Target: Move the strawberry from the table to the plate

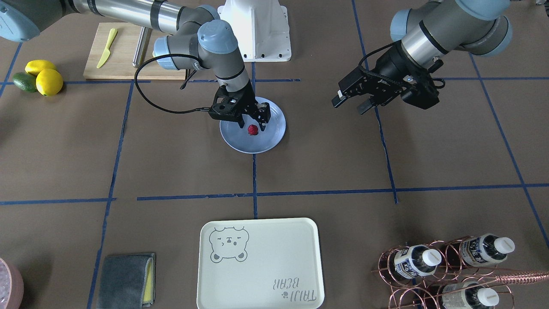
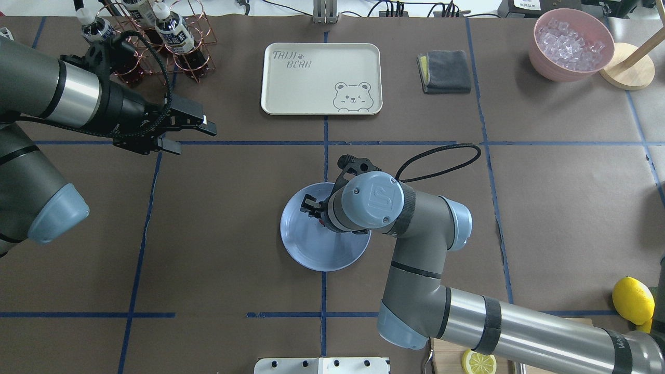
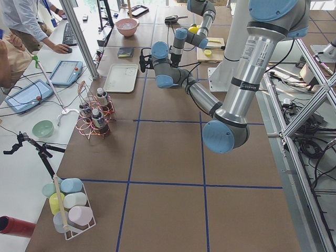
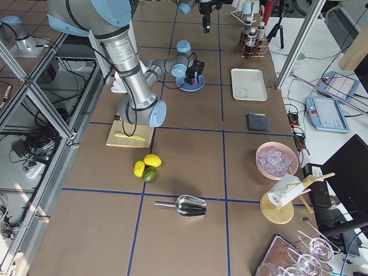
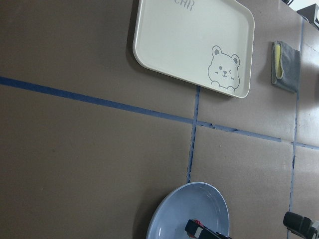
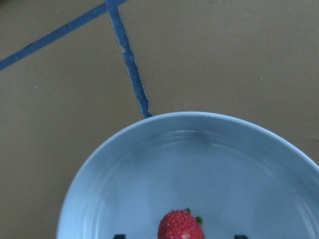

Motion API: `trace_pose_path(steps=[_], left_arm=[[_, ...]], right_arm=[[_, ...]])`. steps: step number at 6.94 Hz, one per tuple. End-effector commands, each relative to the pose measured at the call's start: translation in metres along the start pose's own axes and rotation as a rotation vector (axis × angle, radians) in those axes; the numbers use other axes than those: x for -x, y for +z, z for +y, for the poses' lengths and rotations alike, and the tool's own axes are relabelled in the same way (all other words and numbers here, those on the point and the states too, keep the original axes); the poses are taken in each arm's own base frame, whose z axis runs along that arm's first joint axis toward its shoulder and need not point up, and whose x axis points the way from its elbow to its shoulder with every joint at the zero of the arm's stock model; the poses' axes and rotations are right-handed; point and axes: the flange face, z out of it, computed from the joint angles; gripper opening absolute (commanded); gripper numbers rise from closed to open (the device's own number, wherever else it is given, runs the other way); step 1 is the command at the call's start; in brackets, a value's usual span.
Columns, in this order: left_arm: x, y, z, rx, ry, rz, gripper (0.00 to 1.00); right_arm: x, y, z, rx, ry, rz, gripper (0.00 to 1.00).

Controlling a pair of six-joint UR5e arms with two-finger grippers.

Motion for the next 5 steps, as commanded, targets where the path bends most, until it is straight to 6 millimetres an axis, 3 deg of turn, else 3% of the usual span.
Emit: trace_pose_path(steps=[1,2,4,5], left_arm=[[0.013,0.001,-0.001,-0.010,0.023,-0.018,0.94],[0.045,-0.003,0.000,-0.010,0.162,-0.062,0.94],[0.125,-0.027,-0.011,-0.020,0.350,-0.168,0.94],[0.180,-0.055,-0.021,-0.047,0.467,-0.254,0.94]], right_arm=[[-0.036,-0.061,-0.011,0.022,0.005,-0.045,1.00],[-0.080,-0.100,-0.050,0.045,0.019,-0.041,1.00],[-0.211,-0.146,-0.108,0.073,-0.132,0.054,1.00],[-0.270,-0.173,-0.144,0.065,-0.235,0.100,1.00]])
